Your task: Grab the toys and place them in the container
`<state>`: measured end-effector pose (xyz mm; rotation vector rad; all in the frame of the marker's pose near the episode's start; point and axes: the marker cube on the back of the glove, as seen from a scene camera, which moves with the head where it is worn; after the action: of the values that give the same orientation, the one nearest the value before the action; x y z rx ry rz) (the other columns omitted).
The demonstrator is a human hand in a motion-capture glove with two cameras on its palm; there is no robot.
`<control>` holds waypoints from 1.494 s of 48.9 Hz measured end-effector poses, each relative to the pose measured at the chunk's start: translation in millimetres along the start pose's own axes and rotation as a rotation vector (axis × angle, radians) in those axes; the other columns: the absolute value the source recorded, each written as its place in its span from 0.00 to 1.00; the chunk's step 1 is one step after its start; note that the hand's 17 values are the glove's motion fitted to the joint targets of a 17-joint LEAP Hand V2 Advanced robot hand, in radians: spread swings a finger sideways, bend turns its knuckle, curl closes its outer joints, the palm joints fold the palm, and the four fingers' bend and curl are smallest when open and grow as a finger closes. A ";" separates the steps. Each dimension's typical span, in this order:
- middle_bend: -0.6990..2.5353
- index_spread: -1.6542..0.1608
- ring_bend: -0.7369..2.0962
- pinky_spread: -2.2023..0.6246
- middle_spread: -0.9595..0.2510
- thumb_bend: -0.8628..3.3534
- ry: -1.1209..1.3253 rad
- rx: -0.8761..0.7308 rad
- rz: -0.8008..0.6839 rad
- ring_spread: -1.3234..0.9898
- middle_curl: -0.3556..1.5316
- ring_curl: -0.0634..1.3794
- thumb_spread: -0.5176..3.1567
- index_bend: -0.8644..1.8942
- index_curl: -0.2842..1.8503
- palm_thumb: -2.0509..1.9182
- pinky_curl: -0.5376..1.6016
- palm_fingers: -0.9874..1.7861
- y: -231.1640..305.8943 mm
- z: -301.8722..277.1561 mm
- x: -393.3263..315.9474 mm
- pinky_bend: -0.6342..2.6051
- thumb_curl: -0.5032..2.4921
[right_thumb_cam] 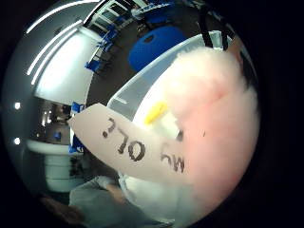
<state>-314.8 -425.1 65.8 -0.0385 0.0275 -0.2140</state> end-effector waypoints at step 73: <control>0.26 0.70 0.32 0.81 0.68 0.20 0.018 -0.315 -0.006 0.53 0.36 0.32 0.50 0.38 0.32 0.52 0.41 0.33 389.4 69.3 55.0 0.45 0.27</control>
<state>-176.4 -54.2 117.7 -0.3502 0.0788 -0.2150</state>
